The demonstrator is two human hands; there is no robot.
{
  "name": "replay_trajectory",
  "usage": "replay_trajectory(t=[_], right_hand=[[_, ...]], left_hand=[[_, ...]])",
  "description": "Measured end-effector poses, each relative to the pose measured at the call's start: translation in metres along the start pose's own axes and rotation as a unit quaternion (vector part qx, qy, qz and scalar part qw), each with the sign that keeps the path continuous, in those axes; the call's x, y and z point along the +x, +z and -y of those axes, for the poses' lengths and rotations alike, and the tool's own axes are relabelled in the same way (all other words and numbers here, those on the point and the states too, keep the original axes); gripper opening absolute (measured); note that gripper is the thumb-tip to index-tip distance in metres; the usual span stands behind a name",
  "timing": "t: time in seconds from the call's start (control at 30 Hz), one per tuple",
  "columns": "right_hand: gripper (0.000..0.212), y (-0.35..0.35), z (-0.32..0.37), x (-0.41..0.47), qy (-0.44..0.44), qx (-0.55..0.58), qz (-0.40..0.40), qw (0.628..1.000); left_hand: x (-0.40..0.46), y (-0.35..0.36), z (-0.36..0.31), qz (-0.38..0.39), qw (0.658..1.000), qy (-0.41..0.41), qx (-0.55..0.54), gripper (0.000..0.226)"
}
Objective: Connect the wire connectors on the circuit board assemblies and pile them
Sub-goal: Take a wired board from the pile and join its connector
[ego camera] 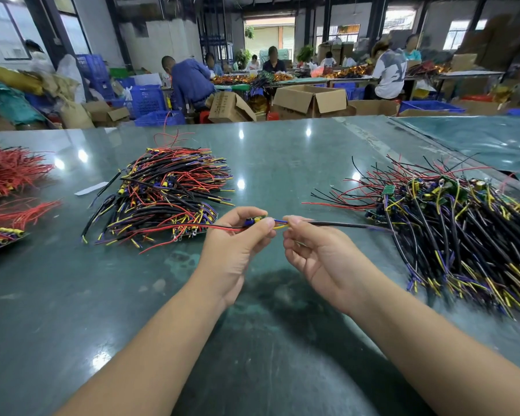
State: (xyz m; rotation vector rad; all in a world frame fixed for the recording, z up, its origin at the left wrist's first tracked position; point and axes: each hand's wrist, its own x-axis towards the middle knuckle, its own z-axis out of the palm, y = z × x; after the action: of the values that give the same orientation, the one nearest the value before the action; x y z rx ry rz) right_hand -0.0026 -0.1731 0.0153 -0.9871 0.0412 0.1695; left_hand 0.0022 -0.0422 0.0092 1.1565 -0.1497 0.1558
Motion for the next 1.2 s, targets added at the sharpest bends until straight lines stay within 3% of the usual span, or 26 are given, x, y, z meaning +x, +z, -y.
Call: replay_trajectory(t=[0.33, 0.6, 1.03, 1.13, 1.2], right_hand=[[0.047, -0.016, 0.015, 0.013, -0.105, 0.069, -0.13, 0.984], [0.069, -0.017, 0.019, 0.013, -0.076, 0.149, -0.086, 0.982], [0.065, -0.02, 0.024, 0.012, -0.066, 0.121, -0.067, 0.988], [0.057, -0.019, 0.024, 0.011, -0.064, 0.113, -0.105, 0.986], [0.037, -0.019, 0.023, 0.011, -0.117, -0.023, -0.19, 0.975]], left_hand=[[0.009, -0.01, -0.011, -0.076, 0.995, -0.03, -0.059, 0.018], [0.008, -0.009, -0.015, -0.069, 0.992, -0.067, -0.085, 0.018], [0.008, -0.009, -0.018, -0.083, 0.991, -0.062, -0.086, 0.018], [0.008, -0.009, -0.017, -0.089, 0.991, -0.059, -0.08, 0.018], [0.009, -0.011, -0.017, -0.114, 0.99, -0.046, -0.068, 0.018]])
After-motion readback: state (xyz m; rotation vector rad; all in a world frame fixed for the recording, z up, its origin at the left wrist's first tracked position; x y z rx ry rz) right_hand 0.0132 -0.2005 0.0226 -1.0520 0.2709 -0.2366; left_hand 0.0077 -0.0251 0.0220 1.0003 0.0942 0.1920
